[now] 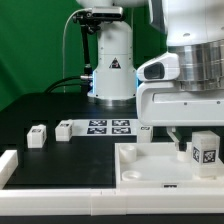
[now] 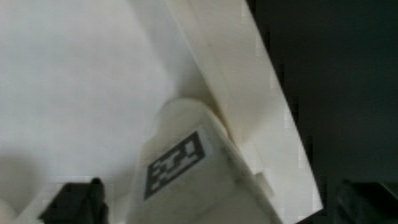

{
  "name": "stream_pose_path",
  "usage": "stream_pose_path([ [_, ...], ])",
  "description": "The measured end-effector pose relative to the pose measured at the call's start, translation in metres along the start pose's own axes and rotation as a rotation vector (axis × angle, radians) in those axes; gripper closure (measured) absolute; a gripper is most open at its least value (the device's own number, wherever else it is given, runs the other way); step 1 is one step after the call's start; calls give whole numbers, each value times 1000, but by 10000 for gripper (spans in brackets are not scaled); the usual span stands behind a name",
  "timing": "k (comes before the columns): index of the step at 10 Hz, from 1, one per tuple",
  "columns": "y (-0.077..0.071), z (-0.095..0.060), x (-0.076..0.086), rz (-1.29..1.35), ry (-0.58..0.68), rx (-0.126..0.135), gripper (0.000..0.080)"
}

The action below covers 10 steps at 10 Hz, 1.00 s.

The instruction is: Assemble one leg

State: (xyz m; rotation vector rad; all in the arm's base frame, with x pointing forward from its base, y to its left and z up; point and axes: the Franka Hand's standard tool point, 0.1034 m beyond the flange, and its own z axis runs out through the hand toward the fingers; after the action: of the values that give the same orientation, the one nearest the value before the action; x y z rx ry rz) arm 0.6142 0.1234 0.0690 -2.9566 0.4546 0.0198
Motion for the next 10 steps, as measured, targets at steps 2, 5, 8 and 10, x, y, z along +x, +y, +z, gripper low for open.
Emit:
stream_pose_path([
  [2,1,0,0,-201,3,-6,150],
  [5,4,1,1,-412,24,-17,150],
  [8,4,2,1,-406,24,-17,411],
  [10,4,2,1,-357,25,-17,508],
])
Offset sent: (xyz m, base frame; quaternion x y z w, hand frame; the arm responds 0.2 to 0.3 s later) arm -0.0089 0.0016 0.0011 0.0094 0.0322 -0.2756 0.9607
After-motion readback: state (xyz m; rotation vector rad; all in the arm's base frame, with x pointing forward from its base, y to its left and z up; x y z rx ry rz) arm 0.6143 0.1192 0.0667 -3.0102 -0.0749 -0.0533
